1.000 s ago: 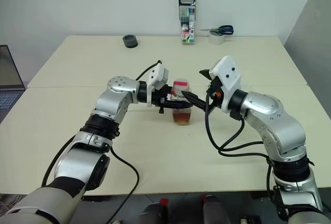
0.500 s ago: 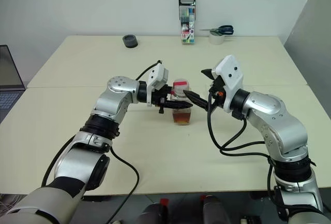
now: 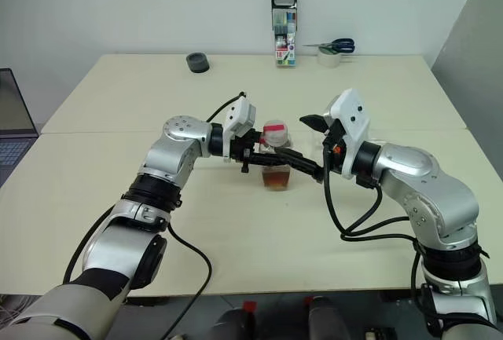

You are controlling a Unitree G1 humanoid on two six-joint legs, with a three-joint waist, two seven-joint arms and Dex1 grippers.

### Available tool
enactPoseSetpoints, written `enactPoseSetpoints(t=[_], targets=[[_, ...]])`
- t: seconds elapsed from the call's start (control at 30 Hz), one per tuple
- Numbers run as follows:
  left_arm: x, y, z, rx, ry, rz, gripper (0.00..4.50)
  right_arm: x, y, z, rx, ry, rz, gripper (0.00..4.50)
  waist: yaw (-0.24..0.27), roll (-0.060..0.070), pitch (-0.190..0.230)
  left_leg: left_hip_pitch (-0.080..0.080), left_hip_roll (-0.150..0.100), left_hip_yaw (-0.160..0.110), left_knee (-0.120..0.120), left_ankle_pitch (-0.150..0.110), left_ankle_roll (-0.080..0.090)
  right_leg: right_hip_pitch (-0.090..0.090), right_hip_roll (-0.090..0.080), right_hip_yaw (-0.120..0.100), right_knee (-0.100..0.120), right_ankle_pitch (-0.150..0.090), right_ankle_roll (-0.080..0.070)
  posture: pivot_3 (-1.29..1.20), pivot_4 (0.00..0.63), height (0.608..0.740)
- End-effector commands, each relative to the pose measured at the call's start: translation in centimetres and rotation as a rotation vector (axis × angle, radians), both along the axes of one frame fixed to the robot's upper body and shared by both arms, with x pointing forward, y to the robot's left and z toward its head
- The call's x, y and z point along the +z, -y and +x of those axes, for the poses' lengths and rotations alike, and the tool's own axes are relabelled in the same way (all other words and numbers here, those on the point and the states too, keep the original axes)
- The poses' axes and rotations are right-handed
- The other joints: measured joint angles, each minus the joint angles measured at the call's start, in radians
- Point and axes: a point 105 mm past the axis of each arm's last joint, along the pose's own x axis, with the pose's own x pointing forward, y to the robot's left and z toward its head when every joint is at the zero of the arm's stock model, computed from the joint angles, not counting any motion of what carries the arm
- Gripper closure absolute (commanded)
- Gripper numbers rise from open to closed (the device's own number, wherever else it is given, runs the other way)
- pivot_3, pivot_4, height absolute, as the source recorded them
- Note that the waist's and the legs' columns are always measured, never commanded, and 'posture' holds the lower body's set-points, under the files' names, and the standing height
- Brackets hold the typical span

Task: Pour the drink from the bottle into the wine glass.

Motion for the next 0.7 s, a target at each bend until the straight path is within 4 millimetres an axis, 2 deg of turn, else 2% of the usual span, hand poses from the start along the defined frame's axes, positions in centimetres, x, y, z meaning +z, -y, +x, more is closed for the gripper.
enactPoseSetpoints(t=[0.03, 0.37, 0.63, 0.7], targets=[[1.5, 0.2, -0.3, -0.021, 0.061, -0.036, 2.76, 1.2, -0.4, 0.1, 0.003, 0.035, 0.021, 0.00, 0.000, 0.000, 0.000, 0.000, 0.000, 0.000, 0.000, 0.000, 0.000, 0.000, 0.000, 0.000, 0.000, 0.000, 0.000, 0.00, 0.150, 0.740], [1.5, 0.2, -0.4, -0.026, 0.067, -0.033, 2.76, 1.1, -2.2, 0.9, 0.035, 0.017, 0.026, 0.00, 0.000, 0.000, 0.000, 0.000, 0.000, 0.000, 0.000, 0.000, 0.000, 0.000, 0.000, 0.000, 0.000, 0.000, 0.000, 0.00, 0.150, 0.740], [1.6, 0.4, -0.5, -0.027, 0.067, -0.036, 2.76, 1.2, -2.5, 1.5, 0.029, 0.021, 0.025, 0.00, 0.000, 0.000, 0.000, 0.000, 0.000, 0.000, 0.000, 0.000, 0.000, 0.000, 0.000, 0.000, 0.000, 0.000, 0.000, 0.00, 0.150, 0.740], [1.6, 0.4, -0.5, -0.027, 0.067, -0.037, 2.76, 1.1, -2.5, 1.5, 0.028, 0.020, 0.020, 0.37, 0.000, 0.000, 0.000, 0.000, 0.000, 0.000, 0.000, 0.000, 0.000, 0.000, 0.000, 0.000, 0.000, 0.000, 0.000, 0.00, 0.150, 0.740]])
